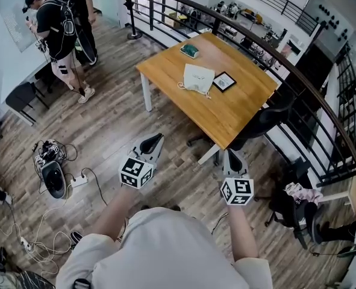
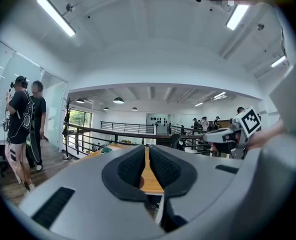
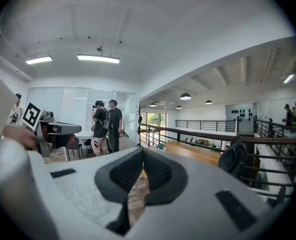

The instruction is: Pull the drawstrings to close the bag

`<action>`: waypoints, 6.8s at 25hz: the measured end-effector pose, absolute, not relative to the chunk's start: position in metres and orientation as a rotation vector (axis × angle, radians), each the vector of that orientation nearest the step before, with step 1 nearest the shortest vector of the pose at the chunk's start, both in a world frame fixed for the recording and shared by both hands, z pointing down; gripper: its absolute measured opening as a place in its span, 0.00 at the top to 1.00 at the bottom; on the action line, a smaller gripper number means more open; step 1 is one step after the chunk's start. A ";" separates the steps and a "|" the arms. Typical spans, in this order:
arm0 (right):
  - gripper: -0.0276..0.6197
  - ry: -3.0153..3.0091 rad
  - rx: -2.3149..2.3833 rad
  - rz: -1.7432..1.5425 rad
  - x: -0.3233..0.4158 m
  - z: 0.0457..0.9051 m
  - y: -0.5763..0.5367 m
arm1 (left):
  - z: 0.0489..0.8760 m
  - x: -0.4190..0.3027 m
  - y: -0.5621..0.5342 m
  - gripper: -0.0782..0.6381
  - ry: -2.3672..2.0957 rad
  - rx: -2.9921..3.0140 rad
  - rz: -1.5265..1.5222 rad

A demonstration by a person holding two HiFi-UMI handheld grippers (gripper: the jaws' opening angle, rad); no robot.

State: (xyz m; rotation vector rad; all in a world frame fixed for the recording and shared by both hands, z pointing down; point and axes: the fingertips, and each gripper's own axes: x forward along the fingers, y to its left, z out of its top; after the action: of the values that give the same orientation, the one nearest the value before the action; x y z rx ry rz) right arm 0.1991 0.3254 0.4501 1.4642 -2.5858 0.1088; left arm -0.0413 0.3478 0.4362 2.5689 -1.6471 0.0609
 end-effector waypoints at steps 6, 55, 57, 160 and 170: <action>0.93 -2.601 1.420 0.095 0.211 0.454 0.323 | 0.440 -0.027 0.347 0.86 -1.669 2.535 0.045; 0.84 -2.431 1.536 0.188 0.126 0.493 0.128 | 0.483 -0.116 0.136 0.73 -1.481 2.548 0.106; 0.84 -2.416 1.552 0.195 0.119 0.496 0.120 | 0.486 -0.123 0.127 0.73 -1.463 2.553 0.108; 0.84 -1.981 1.136 0.746 0.111 0.817 -0.241 | 0.850 -0.064 -0.252 0.70 -0.784 2.314 1.021; 0.84 -1.887 1.160 0.775 0.110 0.862 -0.251 | 0.893 -0.059 -0.255 0.70 -0.639 2.306 1.241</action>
State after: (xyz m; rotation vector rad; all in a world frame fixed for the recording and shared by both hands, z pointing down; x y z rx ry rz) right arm 0.1105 -0.2507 0.8621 1.1603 -1.8871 0.7747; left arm -0.0591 -0.2547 0.8933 2.3059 -0.6395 1.2410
